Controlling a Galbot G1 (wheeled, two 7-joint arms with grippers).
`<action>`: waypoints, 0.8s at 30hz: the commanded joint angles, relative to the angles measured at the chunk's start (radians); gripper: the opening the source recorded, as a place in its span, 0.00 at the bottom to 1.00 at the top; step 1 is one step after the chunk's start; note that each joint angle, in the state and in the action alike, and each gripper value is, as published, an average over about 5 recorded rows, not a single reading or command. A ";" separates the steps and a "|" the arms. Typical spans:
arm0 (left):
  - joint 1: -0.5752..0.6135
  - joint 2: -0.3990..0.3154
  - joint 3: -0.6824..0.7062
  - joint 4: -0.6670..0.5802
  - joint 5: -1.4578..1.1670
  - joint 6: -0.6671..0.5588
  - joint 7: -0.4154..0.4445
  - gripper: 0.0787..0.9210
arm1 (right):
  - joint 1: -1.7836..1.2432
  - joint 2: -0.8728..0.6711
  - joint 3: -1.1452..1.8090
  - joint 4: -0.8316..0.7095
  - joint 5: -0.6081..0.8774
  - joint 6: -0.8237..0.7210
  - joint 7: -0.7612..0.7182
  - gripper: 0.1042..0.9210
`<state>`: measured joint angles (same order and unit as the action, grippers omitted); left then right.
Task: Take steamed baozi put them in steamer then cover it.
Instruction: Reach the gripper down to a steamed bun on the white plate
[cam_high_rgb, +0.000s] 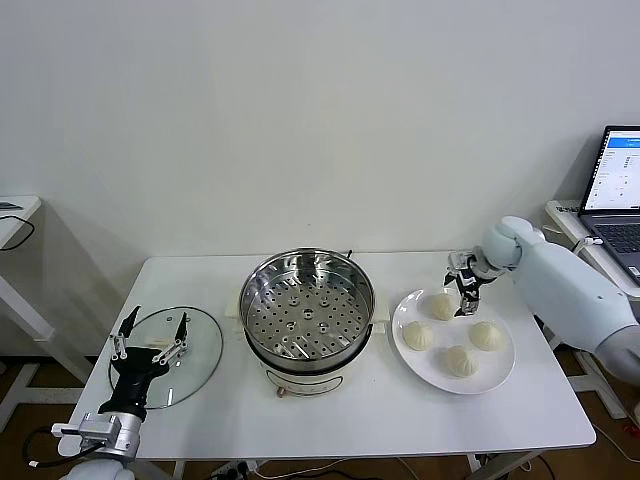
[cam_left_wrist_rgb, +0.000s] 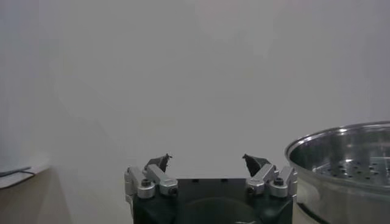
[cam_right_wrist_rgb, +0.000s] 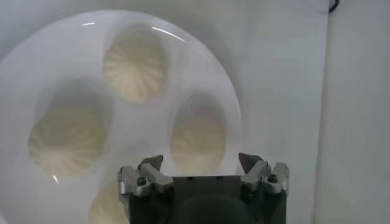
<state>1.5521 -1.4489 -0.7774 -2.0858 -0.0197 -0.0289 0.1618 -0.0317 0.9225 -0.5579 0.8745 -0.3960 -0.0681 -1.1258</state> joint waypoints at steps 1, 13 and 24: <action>0.001 0.000 0.000 -0.003 0.000 -0.001 0.000 0.88 | 0.000 0.034 0.003 -0.055 -0.039 0.002 0.008 0.88; 0.008 -0.004 0.004 -0.003 0.005 -0.005 -0.001 0.88 | -0.030 0.056 0.048 -0.076 -0.070 0.010 0.036 0.88; 0.010 -0.005 0.002 -0.004 0.008 -0.009 -0.002 0.88 | -0.037 0.067 0.052 -0.078 -0.082 0.014 0.038 0.84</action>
<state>1.5619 -1.4542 -0.7750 -2.0909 -0.0124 -0.0374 0.1604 -0.0665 0.9823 -0.5108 0.8039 -0.4739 -0.0520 -1.0920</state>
